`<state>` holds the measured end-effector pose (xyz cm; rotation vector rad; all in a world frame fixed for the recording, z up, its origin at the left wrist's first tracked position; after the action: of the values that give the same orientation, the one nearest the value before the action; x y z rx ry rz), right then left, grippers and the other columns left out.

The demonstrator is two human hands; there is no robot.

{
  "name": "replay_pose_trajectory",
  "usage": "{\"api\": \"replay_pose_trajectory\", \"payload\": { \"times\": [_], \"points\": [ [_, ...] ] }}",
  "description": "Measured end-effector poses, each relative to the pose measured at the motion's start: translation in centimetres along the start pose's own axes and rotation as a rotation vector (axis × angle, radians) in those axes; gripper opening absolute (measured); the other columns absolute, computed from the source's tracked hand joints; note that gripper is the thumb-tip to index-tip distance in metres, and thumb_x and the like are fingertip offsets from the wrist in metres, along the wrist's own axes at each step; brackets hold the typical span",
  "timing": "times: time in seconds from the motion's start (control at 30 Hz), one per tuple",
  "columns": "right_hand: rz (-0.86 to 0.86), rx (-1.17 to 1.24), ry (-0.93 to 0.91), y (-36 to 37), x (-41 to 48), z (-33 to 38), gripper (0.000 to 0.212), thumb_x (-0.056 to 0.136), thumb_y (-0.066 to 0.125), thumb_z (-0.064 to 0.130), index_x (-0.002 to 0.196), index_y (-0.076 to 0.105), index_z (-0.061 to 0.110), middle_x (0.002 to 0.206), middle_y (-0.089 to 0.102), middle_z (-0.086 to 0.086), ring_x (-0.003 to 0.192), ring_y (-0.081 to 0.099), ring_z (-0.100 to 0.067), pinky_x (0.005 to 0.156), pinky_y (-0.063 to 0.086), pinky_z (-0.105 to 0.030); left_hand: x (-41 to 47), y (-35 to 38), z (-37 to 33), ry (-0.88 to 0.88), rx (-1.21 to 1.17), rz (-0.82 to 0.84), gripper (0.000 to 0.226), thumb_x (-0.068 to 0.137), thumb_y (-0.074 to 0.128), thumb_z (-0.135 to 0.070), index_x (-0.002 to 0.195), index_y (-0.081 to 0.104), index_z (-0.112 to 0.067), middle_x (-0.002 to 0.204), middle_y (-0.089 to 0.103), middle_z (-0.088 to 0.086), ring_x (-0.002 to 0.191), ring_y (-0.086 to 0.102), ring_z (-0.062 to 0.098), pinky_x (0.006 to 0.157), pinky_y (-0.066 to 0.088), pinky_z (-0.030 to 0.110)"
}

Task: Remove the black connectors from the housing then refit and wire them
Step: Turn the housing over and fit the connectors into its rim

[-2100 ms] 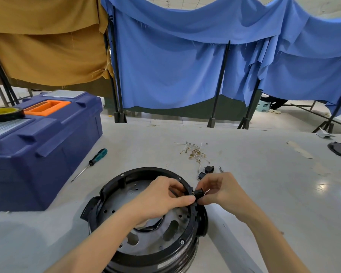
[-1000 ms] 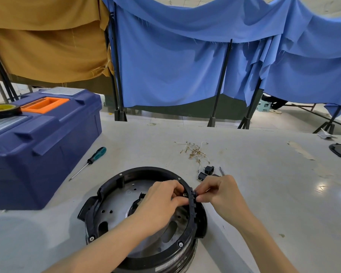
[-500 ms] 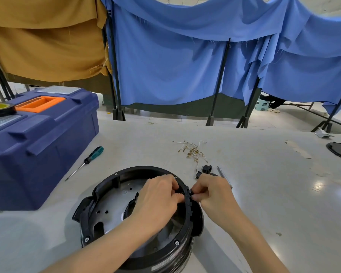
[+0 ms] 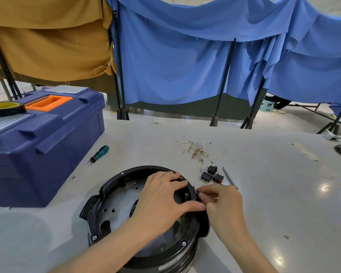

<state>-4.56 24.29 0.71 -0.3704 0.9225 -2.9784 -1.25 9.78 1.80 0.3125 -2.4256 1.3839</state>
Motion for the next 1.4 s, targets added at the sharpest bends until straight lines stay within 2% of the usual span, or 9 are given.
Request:
{"api": "replay_pose_trajectory", "payload": {
  "times": [0.2,0.3,0.4,0.6,0.73,0.87,1.13,1.3,1.4],
  "points": [
    [-0.033,0.141,0.014,0.2,-2.3,0.3,0.079,0.073,0.043,-0.023,0.058,0.065,0.051,0.056,0.061,0.029,0.071,0.059,0.003,0.061,0.045,-0.009,0.1,0.1,0.0,0.048,0.022,0.000,0.099,0.053,0.024,-0.092,0.122,0.065,-0.033,0.130,0.048,-0.015,0.116,0.025,-0.002,0.088,0.012,0.010],
    [-0.042,0.117,0.019,0.7,-2.5,-0.1,0.063,0.071,0.041,-0.022,0.100,0.076,0.021,0.088,0.072,0.014,0.092,0.065,0.000,0.085,0.051,-0.017,0.2,0.4,0.1,0.041,0.004,0.048,0.099,0.053,0.025,-0.091,0.122,0.065,-0.032,0.126,0.045,-0.016,0.115,0.026,-0.002,0.085,0.015,0.012],
    [-0.053,0.107,0.008,1.0,-2.4,-0.2,0.061,0.071,0.040,-0.022,0.111,0.073,0.011,0.108,0.070,0.001,0.103,0.062,-0.011,0.098,0.049,-0.032,0.3,0.5,0.2,0.018,-0.025,0.074,0.097,0.051,0.030,-0.090,0.120,0.066,-0.031,0.122,0.043,-0.017,0.116,0.029,0.001,0.084,0.019,0.013],
    [-0.041,0.161,0.016,1.6,-2.9,0.0,0.064,0.071,0.039,-0.024,0.102,0.077,0.017,0.097,0.064,0.018,0.094,0.056,0.011,0.082,0.046,-0.011,0.5,0.9,0.4,-0.005,-0.047,0.094,0.083,0.056,0.045,-0.085,0.114,0.069,-0.031,0.118,0.043,-0.019,0.113,0.030,0.000,0.082,0.027,0.018],
    [-0.020,0.213,0.052,1.5,-2.4,-0.5,0.057,0.077,0.039,-0.021,0.100,0.077,0.013,0.098,0.070,0.007,0.095,0.063,-0.006,0.088,0.053,-0.027,0.4,1.0,0.5,-0.004,-0.067,0.084,0.086,0.055,0.044,-0.087,0.116,0.068,-0.031,0.118,0.043,-0.019,0.113,0.031,0.000,0.088,0.029,0.018],
    [0.019,0.389,0.211,1.0,-1.1,-1.8,0.047,0.081,0.041,-0.018,0.086,0.078,0.010,0.084,0.075,-0.004,0.084,0.071,-0.019,0.077,0.060,-0.034,0.3,0.5,0.5,0.006,-0.075,0.041,0.094,0.051,0.037,-0.092,0.117,0.068,-0.032,0.117,0.045,-0.022,0.113,0.033,0.000,0.091,0.024,0.016],
    [0.210,0.417,0.139,1.4,0.9,-0.5,0.054,0.079,0.047,-0.016,0.063,0.078,0.025,0.070,0.075,0.006,0.068,0.069,0.000,0.054,0.048,-0.008,1.3,-0.1,0.4,0.036,0.104,0.021,0.099,0.057,0.020,-0.094,0.121,0.065,-0.034,0.123,0.049,-0.020,0.105,0.030,-0.004,0.099,0.024,0.021],
    [0.066,0.012,0.104,-0.7,5.6,-2.3,0.022,0.081,0.061,-0.003,0.083,0.077,0.013,0.083,0.075,0.000,0.084,0.068,-0.015,0.067,0.052,-0.023,1.8,0.2,1.4,-0.010,0.055,0.060,0.069,0.075,0.048,-0.075,0.127,0.061,-0.031,0.127,0.045,-0.020,0.119,0.035,0.001,0.104,0.026,0.023],
    [0.063,-0.252,0.168,-2.0,7.7,-4.4,0.008,0.078,0.071,0.009,0.083,0.072,0.004,0.075,0.068,-0.006,0.073,0.058,-0.022,0.050,0.037,-0.022,1.7,0.1,2.0,-0.043,-0.050,0.060,0.062,0.075,0.060,-0.067,0.126,0.062,-0.032,0.127,0.044,-0.022,0.121,0.034,0.000,0.106,0.027,0.023]
  ]
}}
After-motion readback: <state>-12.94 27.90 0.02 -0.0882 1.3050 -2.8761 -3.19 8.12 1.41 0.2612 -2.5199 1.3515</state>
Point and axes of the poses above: each hand's wrist, its own x-axis towards the middle knuckle, its own y-axis out of the palm, z = x × y, the point moved 7 cm from there along x, towards the middle knuckle
